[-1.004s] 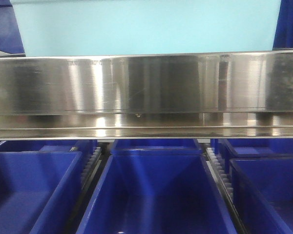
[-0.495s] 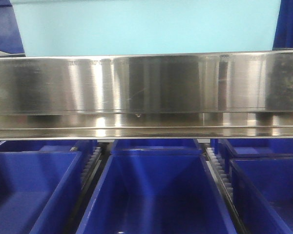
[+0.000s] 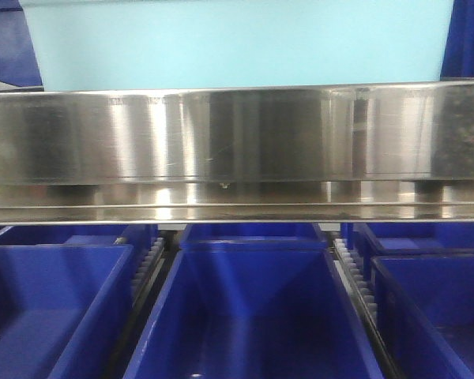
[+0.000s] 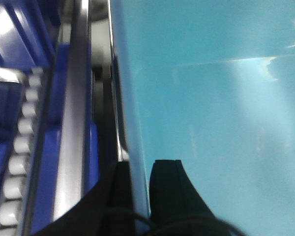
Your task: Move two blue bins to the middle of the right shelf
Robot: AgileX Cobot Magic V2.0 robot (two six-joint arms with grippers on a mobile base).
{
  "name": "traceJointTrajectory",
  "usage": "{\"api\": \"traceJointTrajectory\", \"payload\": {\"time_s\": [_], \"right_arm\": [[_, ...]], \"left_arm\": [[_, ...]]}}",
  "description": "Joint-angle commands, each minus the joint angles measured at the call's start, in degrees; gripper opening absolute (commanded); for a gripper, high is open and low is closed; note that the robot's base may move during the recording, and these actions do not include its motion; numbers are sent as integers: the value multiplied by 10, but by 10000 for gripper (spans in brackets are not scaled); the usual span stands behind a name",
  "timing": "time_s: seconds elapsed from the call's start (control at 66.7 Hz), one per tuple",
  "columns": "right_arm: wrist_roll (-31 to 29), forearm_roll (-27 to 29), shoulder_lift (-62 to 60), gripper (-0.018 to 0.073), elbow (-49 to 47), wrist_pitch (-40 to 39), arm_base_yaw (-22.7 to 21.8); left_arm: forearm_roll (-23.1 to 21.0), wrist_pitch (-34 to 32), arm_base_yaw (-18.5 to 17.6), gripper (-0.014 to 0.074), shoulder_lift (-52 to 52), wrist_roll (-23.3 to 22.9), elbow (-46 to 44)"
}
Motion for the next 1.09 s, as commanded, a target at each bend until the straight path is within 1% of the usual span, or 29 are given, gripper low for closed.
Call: {"api": "traceJointTrajectory", "payload": {"time_s": [0.0,0.15,0.27,0.465,0.749,0.794,0.839,0.869,0.944,0.959,0.974,0.989,1.004,1.019,1.049,1.064,1.079], "right_arm": [[9,12,9,-164,-4,-9,1],[9,10,18,-164,-4,1,1],[9,10,23,-164,-4,5,1],[9,10,33,-164,-4,17,1],[9,9,54,-164,-4,45,1],[9,7,54,-164,-4,45,1],[9,7,54,-148,-4,45,1],[9,7,54,-124,-4,45,1],[9,7,54,-13,-5,49,1],[9,7,54,35,-5,49,1],[9,7,54,71,-5,51,1],[9,7,54,109,-5,51,1],[9,7,53,150,-5,51,1],[9,7,53,193,-5,51,1],[9,7,50,281,-5,51,1],[9,7,49,349,-5,50,1],[9,7,48,371,-5,49,1]], "left_arm": [[-27,-18,-3,-111,6,6,10],[-26,-18,-3,-111,13,6,16],[-8,-18,-3,-111,14,6,16],[-8,-18,-3,-111,16,6,21],[3,-18,-3,-111,17,12,31],[3,-18,-3,-103,17,12,34],[3,-18,-3,-75,17,12,35],[3,-18,-3,-46,17,12,35],[3,-18,-3,69,17,12,35],[3,-18,-3,99,17,12,35],[3,-18,-3,148,17,12,35],[3,-18,-3,165,17,12,35],[3,-18,-3,201,17,13,35],[3,-18,-3,258,17,13,35],[3,-18,-3,340,17,18,35],[3,-18,-3,383,17,19,35],[3,-18,-3,405,17,21,35]]}}
